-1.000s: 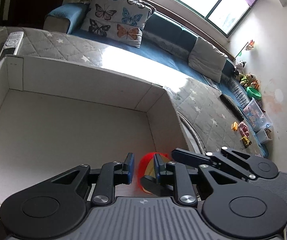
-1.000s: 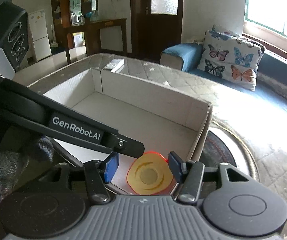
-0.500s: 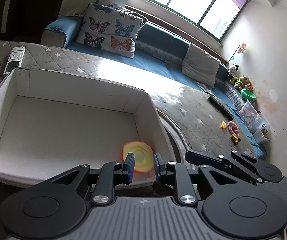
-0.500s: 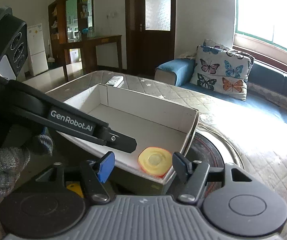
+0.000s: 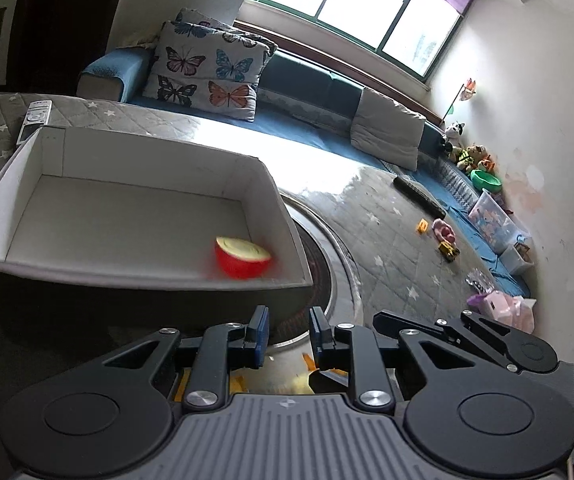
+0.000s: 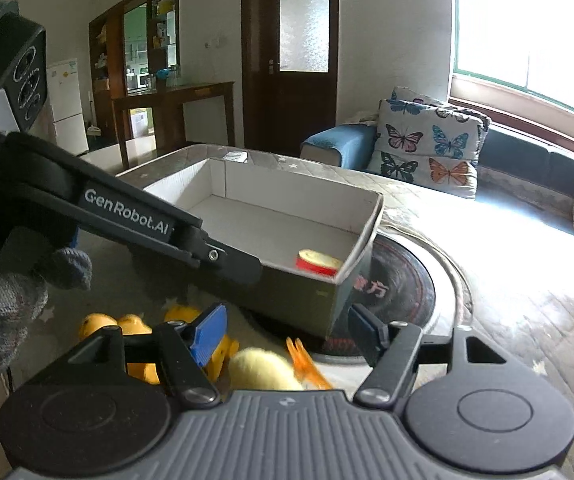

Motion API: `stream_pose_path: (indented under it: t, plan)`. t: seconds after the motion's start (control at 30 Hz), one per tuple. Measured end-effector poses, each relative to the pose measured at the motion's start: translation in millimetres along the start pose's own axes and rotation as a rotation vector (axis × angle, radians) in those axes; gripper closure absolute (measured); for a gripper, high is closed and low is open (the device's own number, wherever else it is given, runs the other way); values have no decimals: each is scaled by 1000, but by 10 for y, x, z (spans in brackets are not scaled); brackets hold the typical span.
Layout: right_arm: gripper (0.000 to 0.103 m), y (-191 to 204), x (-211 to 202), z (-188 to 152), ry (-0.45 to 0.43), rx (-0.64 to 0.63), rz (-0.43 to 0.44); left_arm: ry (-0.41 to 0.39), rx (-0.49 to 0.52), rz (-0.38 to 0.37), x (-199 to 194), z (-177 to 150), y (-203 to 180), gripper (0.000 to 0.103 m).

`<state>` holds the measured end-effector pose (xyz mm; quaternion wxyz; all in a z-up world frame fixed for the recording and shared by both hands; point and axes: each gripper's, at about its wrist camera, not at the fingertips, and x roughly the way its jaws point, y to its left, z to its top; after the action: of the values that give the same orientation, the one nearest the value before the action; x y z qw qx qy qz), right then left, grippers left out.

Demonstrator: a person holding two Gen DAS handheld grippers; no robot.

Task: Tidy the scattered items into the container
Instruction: 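Return the right tool to the toys and grasp the green plastic bag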

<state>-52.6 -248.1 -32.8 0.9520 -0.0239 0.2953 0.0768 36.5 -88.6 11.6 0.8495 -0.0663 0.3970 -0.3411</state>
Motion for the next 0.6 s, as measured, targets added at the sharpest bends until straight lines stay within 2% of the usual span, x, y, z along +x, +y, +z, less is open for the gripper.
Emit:
stream_pose_path:
  t: [0.1,0.6]
  plan:
    - [31,11,-106,-107,-2,15,-8,-3,6,-2,-45,-89,-55,79]
    - [30,45,-369,-525,16,75,-36,41,61,35,-111,-457,-261,79]
